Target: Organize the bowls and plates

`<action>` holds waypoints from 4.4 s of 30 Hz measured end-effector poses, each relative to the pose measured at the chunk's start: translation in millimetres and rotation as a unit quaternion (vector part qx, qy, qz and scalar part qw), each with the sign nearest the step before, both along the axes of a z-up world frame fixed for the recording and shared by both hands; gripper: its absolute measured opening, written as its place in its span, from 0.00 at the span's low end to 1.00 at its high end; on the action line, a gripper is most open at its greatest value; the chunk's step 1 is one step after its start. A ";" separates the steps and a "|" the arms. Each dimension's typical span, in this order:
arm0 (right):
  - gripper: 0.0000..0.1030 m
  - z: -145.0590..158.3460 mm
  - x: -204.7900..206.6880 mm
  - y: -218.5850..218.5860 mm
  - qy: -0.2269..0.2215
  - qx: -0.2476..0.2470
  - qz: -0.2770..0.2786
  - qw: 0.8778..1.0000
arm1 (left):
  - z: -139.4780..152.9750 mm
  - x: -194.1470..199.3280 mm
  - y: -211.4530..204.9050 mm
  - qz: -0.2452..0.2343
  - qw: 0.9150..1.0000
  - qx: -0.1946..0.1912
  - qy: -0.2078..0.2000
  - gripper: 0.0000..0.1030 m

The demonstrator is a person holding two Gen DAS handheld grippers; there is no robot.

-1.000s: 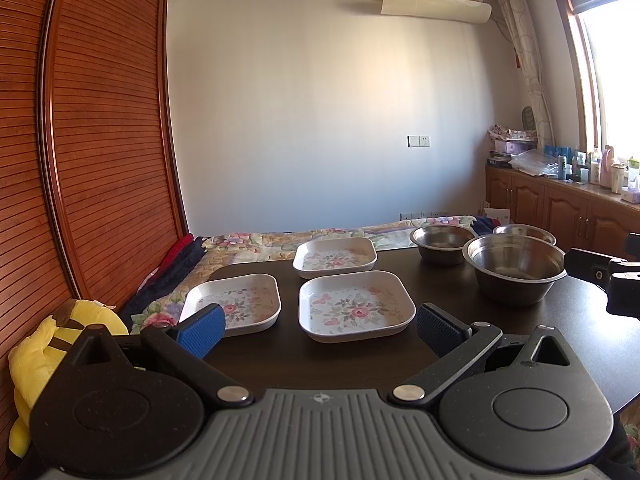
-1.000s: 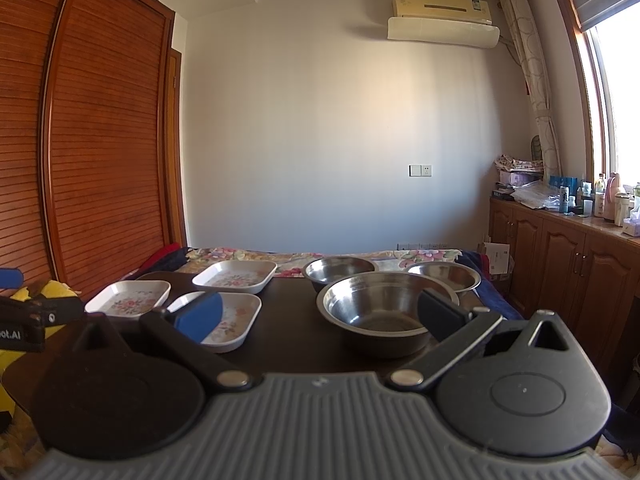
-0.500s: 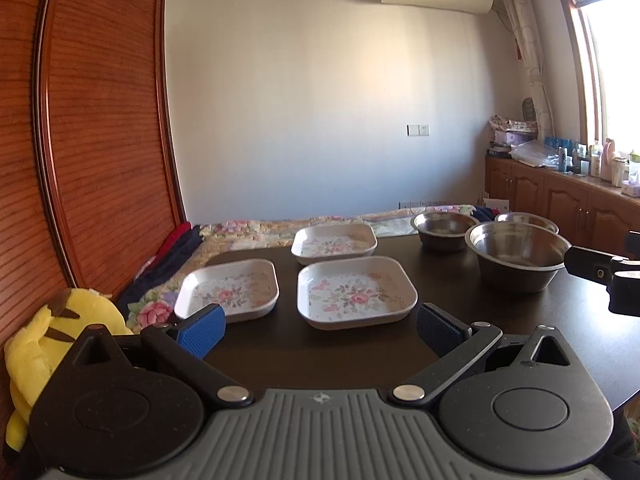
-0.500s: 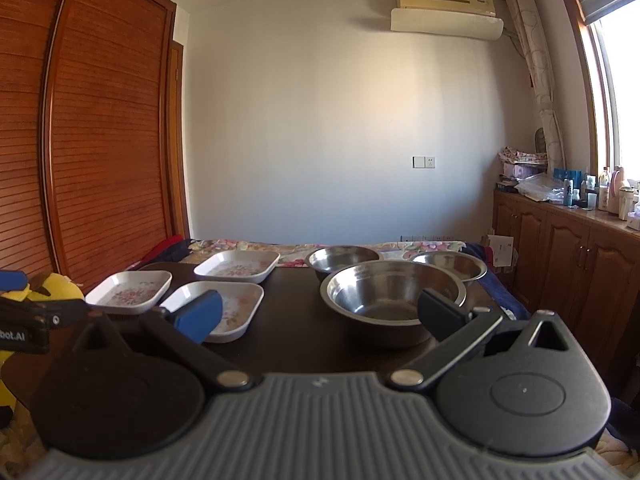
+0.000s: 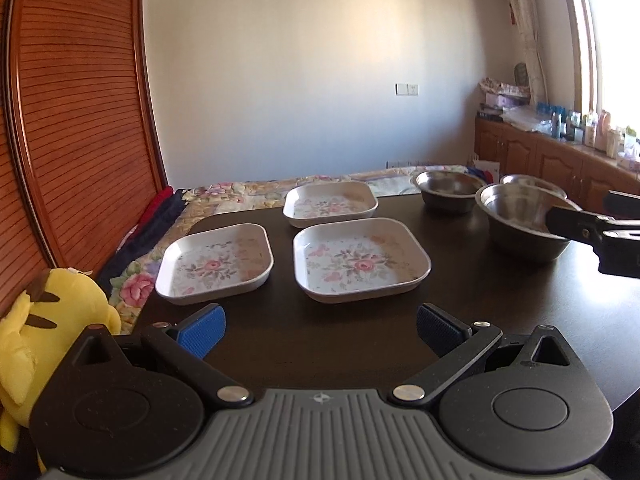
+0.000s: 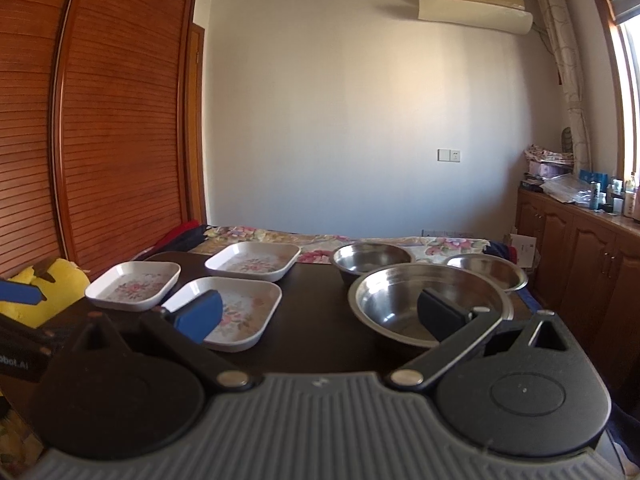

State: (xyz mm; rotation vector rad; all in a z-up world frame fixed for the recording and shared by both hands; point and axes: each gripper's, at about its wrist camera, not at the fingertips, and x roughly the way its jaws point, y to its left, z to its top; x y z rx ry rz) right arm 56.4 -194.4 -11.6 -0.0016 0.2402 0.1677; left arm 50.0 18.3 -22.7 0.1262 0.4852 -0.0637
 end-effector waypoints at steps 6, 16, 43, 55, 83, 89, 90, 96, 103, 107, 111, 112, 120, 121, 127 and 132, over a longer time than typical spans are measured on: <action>1.00 -0.1 19.0 12.5 0.016 -0.002 0.021 1.000 | 5.2 12.3 6.3 -0.008 1.000 0.003 0.010 1.00; 1.00 -3.7 59.6 33.7 0.058 -0.004 0.067 0.996 | 14.2 55.7 22.8 0.001 1.000 0.019 0.020 1.00; 0.59 -40.6 154.5 55.9 0.178 -0.001 0.114 0.977 | -21.4 177.8 41.6 -0.045 0.994 -0.046 0.092 0.62; 0.30 -50.7 158.3 55.6 0.194 0.002 0.106 0.975 | -31.3 183.2 40.3 -0.054 0.991 -0.060 0.107 0.29; 0.20 -43.5 130.4 44.1 0.190 0.027 0.107 0.976 | -33.0 146.1 37.0 -0.052 0.990 -0.065 0.115 0.13; 0.20 -41.1 100.5 44.8 0.186 0.027 0.118 0.975 | -28.8 114.1 39.9 -0.052 0.991 -0.063 0.105 0.13; 0.20 -41.1 95.4 45.1 0.185 0.028 0.119 0.975 | -28.7 109.0 40.1 -0.051 0.991 -0.063 0.104 0.13; 0.20 -41.4 70.1 49.2 0.180 0.030 0.124 0.975 | -30.0 83.3 43.0 -0.046 0.992 -0.061 0.097 0.13; 0.20 -47.4 52.6 52.4 0.181 0.029 0.124 0.975 | -39.6 66.9 45.4 -0.038 0.992 -0.065 0.099 0.13; 0.20 -46.7 45.1 53.4 0.176 0.031 0.124 0.976 | -41.7 56.9 47.2 -0.039 0.993 -0.061 0.095 0.13; 0.20 -48.0 40.4 53.9 0.175 0.036 0.126 0.976 | -44.2 50.9 50.3 -0.036 0.993 -0.063 0.094 0.13; 0.20 -49.1 40.5 54.1 0.175 0.038 0.126 0.976 | -45.3 51.3 50.9 -0.035 0.993 -0.064 0.094 0.13; 0.20 -54.1 39.5 57.7 0.178 0.033 0.121 0.976 | -54.1 49.1 49.6 -0.033 0.992 -0.065 0.103 0.13; 0.20 -54.6 39.5 57.7 0.178 0.033 0.121 0.976 | -54.8 48.9 49.5 -0.034 0.992 -0.065 0.104 0.13; 0.20 -58.2 38.7 59.0 0.181 0.033 0.121 0.976 | -56.8 48.5 51.2 -0.033 0.992 -0.065 0.104 0.13; 0.22 -58.2 39.8 58.9 0.180 0.032 0.122 0.976 | -56.3 49.3 51.4 -0.034 0.992 -0.067 0.104 0.13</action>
